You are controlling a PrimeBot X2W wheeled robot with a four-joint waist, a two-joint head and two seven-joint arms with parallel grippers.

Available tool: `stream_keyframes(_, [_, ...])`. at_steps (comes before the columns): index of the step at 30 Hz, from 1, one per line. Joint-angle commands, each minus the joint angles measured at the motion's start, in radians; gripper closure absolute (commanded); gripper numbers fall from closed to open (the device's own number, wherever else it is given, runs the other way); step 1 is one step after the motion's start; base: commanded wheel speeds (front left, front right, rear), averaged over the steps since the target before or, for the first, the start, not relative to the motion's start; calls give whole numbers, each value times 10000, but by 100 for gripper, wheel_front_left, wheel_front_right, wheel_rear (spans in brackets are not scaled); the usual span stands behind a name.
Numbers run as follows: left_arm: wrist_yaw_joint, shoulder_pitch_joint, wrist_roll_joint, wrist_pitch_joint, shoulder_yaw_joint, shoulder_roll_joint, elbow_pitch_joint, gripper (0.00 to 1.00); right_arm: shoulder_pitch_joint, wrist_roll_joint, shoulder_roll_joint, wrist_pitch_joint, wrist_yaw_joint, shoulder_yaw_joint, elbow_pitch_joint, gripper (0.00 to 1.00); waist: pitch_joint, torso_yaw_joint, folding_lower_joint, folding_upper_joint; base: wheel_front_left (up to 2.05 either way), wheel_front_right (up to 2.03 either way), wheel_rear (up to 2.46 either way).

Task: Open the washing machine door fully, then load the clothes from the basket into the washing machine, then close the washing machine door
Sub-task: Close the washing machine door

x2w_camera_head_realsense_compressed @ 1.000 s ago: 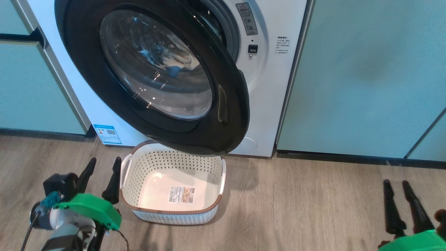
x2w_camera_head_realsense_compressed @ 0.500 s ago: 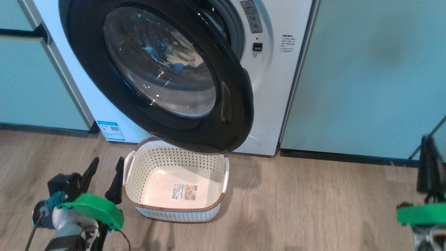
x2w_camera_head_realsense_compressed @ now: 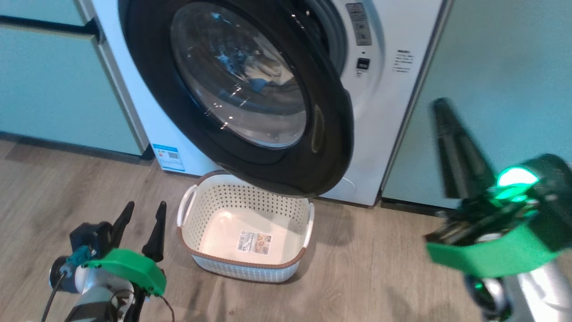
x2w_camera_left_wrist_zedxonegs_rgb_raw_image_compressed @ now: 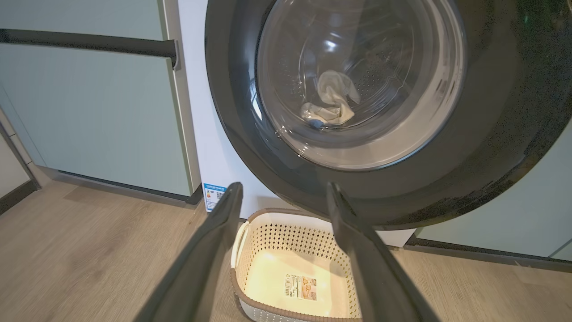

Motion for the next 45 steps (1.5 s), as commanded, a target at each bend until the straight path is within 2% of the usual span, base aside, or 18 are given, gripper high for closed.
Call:
stream_keyframes(1, [-8,-631,75,-107,296,155,-297,0,-559,-141,-98,-49,17,557,-335,100,-26,167,0,0,0,0,0])
stream_keyframes(8, [-8,-777,78,-107,22,61,-177,0,-810,-351,-128,-49,17,2893,287,100,-44,649,0,0,0,0,0])
stream_keyframes(16, [-8,-945,97,-107,-228,-31,-88,0,-384,-218,254,-49,17,3573,1442,100,-11,1106,0,0,0,0,0])
stream_keyframes(19, [-8,-1022,104,-107,-394,-40,-37,0,-129,-222,422,-49,17,3475,2041,100,13,1274,0,0,0,0,0])
stream_keyframes(26, [-8,-1183,124,-107,-642,-46,-36,0,6,-260,803,-49,17,2326,3386,100,134,1473,0,0,0,0,0])
stream_keyframes(37, [-8,-1650,104,-107,-1279,-252,-35,0,-1489,118,837,-49,17,1504,5371,100,784,1878,0,0,0,0,0])
stream_keyframes(45, [-8,-2080,51,-107,-1451,-485,-202,0,-2596,368,838,-49,17,684,6319,100,1580,2109,0,0,0,0,0])
